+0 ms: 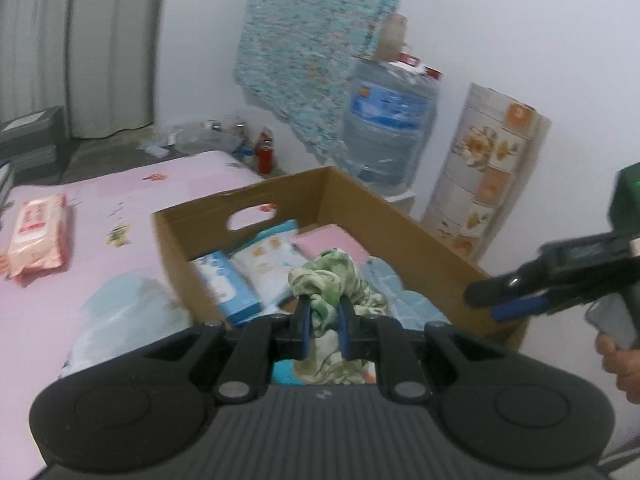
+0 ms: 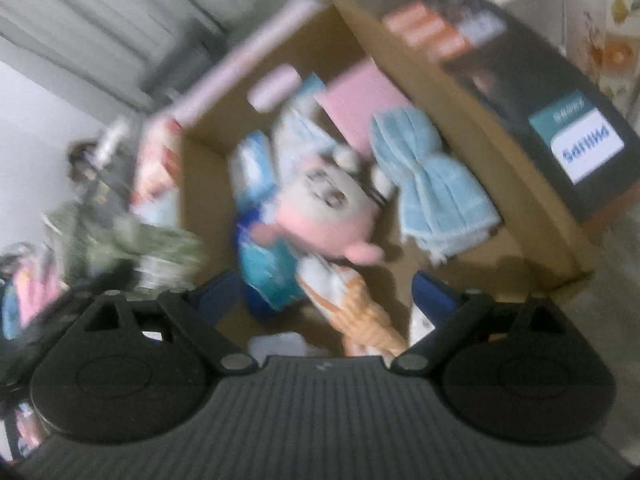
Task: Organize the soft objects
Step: 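Carry the scrunchie with the left gripper while the right gripper carries the gold packet to the box, then open the left gripper over the box while the right gripper releases the gold packet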
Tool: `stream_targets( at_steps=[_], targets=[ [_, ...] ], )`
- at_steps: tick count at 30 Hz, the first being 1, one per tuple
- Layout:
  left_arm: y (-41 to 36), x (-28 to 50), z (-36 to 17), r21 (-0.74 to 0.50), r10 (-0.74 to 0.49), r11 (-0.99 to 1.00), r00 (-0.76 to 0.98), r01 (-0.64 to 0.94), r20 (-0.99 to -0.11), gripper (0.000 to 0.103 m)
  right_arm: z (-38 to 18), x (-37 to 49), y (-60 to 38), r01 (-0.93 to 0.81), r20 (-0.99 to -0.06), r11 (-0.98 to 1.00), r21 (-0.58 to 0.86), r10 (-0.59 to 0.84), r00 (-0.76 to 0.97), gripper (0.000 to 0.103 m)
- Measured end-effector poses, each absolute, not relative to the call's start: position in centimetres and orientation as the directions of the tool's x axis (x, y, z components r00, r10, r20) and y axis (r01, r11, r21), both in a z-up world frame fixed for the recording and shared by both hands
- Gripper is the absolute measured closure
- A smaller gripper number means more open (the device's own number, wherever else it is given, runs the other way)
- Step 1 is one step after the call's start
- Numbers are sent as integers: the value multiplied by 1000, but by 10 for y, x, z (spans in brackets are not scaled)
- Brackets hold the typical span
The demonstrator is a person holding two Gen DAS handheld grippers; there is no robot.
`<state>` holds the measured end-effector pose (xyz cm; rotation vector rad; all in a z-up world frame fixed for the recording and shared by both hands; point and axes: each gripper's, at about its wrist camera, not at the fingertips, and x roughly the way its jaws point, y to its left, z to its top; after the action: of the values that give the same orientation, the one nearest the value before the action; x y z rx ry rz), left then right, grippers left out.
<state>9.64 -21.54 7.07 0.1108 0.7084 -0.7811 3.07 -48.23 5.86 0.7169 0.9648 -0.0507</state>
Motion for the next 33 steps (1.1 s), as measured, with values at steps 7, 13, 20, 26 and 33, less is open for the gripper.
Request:
stream_targets(
  at_steps=[7, 13, 20, 26, 33],
  targets=[
    [-269, 87, 68, -177, -655, 630, 395, 756, -644, 88, 82, -52, -497, 331, -599, 736, 591, 125, 791, 9],
    [-324, 82, 69, -244, -707, 541, 278, 805, -651, 87, 73, -101, -513, 385, -545, 685, 619, 21, 838, 9],
    [-361, 81, 38, -261, -666, 540, 217, 800, -714, 50, 44, -128, -521, 425, -534, 610, 669, -4, 846, 9],
    [-324, 78, 42, -249, -652, 587, 269, 770, -709, 28, 22, -136, -517, 455, -537, 589, 667, -43, 843, 8],
    [-258, 65, 74, -178, -626, 659, 402, 731, -668, 6, 30, -121, -490, 444, -537, 698, 562, -101, 837, 1]
  ],
)
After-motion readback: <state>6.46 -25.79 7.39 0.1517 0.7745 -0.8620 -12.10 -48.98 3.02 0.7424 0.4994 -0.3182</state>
